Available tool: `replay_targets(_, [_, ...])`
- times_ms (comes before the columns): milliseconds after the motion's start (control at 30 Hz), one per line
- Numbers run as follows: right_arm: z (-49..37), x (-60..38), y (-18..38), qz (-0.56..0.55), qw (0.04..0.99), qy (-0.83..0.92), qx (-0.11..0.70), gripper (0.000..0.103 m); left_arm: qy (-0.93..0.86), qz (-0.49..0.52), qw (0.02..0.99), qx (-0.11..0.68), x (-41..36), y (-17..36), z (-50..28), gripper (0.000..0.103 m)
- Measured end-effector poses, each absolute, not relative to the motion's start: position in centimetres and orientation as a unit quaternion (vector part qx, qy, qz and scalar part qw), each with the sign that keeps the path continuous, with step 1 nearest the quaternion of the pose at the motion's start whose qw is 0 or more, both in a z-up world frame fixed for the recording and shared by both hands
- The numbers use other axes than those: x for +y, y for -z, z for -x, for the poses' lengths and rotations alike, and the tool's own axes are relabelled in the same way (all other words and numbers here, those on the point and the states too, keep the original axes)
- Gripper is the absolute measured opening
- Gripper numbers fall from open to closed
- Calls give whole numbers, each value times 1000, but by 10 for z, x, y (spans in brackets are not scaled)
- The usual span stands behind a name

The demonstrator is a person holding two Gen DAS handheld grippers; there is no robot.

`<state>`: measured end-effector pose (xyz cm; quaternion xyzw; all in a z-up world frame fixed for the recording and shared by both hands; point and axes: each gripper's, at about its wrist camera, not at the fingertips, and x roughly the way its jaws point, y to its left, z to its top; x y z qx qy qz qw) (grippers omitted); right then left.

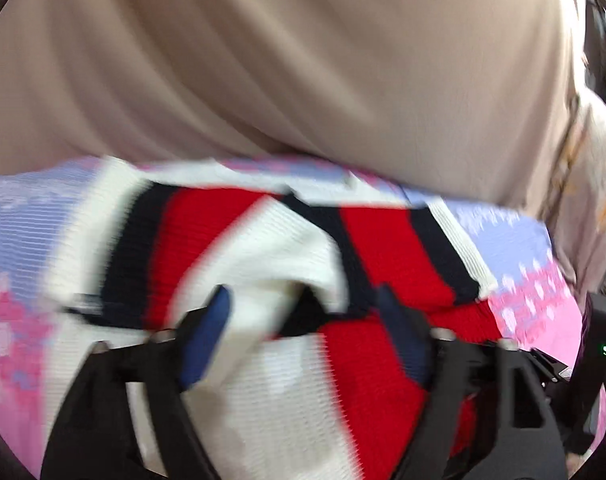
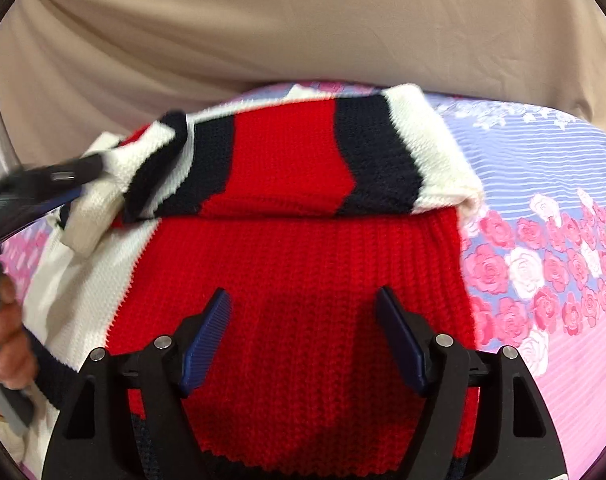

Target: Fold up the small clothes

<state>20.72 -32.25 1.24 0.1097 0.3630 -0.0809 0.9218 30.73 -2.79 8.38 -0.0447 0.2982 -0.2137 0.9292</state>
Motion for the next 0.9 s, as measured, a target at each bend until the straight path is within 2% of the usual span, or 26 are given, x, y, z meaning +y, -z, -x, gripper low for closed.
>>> replay_targets(167, [-214, -261, -42, -5, 942, 13, 335, 74, 125, 92, 933, 323, 25, -90, -341, 80])
replay_targets(267, [-233, -193, -47, 109, 937, -50, 329, 73, 103, 186, 897, 388, 62, -67, -377, 71])
replay_targets(367, [-255, -146, -33, 174, 919, -93, 341, 73, 98, 237, 874, 412, 73, -40, -386, 66])
replay_targets(433, [-270, -127, -19, 200, 908, -100, 354, 71, 100, 254, 868, 415, 78, -27, -388, 60])
replay_targets(467, [-279, -122, -13, 209, 905, -88, 360, 69, 97, 251, 872, 409, 80, -25, -387, 57])
replay_targets(500, [-290, -122, -7, 207, 903, -72, 369, 60, 96, 246, 874, 407, 76, -22, -387, 51])
replay_targets(533, [-297, -127, -7, 186, 906, -75, 374, 56, 94, 242, 875, 409, 76, -22, -388, 44])
replay_targets(567, [-305, -134, -9, 162, 907, -71, 382, 36, 92, 241, 875, 409, 78, -21, -389, 39])
replay_targets(600, [-316, -146, -12, 128, 906, -61, 400, 5, 88, 244, 875, 409, 84, -20, -388, 32])
replay_targets(633, [-320, -157, -16, 99, 908, -59, 404, 4, 89, 249, 873, 410, 86, -19, -388, 25])
replay_targets(700, [-320, -187, -39, 44, 924, -46, 376, 4, 95, 253, 870, 412, 91, -18, -390, 22])
replay_targets(800, [-302, -257, -80, -65, 947, -17, 315, 4, 100, 253, 869, 413, 95, -17, -389, 21])
replay_targets(900, [-284, -349, -83, -185, 937, 47, 292, 5, 94, 244, 874, 409, 95, -18, -387, 20])
